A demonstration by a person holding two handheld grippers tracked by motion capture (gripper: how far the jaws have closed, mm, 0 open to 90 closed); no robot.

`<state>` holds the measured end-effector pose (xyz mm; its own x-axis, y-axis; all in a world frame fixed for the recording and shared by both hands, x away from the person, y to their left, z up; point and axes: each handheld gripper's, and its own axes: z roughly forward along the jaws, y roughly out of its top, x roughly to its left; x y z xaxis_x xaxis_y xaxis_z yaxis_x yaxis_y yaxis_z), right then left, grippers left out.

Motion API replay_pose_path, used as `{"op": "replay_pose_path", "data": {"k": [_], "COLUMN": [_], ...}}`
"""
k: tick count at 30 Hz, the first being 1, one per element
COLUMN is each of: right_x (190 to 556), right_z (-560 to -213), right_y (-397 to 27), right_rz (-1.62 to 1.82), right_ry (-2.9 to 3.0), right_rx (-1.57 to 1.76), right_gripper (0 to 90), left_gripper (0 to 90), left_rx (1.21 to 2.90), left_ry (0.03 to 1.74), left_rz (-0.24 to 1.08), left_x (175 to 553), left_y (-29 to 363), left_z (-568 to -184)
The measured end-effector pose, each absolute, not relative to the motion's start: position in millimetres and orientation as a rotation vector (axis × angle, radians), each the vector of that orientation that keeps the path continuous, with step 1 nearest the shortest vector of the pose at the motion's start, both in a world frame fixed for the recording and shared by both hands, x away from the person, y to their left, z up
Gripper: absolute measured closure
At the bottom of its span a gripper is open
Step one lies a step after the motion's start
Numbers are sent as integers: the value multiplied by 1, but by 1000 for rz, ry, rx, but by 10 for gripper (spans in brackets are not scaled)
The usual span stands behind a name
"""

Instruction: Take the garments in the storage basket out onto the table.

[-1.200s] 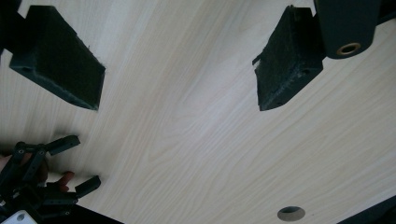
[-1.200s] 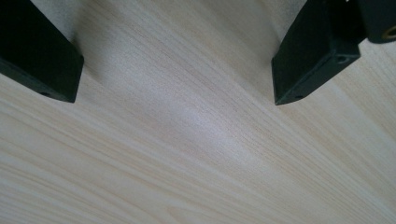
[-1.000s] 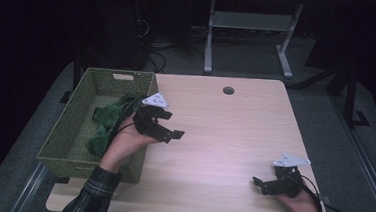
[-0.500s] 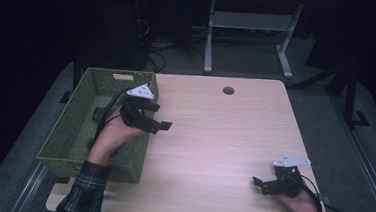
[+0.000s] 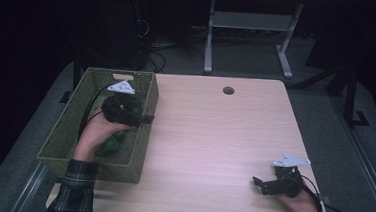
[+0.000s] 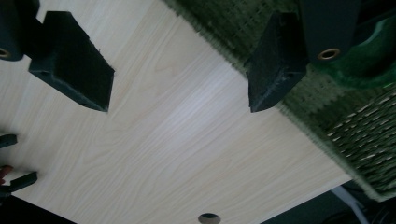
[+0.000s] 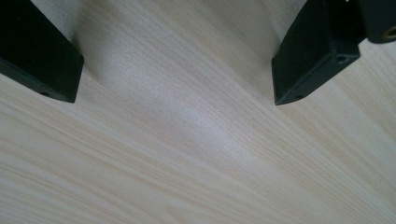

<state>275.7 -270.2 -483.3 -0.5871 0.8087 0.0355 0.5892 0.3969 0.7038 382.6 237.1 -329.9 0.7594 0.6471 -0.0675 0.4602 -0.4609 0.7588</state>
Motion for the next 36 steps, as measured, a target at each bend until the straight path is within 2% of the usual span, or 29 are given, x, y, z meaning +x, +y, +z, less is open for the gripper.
{"op": "replay_pose_path", "data": {"k": [16,28,36], "right_x": [276,276,276], "right_z": [-483,-483,-483], "right_y": [-270,-270,-270], "right_rz": [992,992,991], "right_ry": [2347,2347,2347], "right_rx": [1218,1218,1218], "right_gripper": [19,20,20], "left_gripper": [350,410,425], "left_rx": [2173,2172,2167], "left_ry": [962,1073,1150], "left_rz": [403,467,461], "left_x": [390,394,397], "left_y": [284,315,335], "left_z": [-340,-353,-363]}}
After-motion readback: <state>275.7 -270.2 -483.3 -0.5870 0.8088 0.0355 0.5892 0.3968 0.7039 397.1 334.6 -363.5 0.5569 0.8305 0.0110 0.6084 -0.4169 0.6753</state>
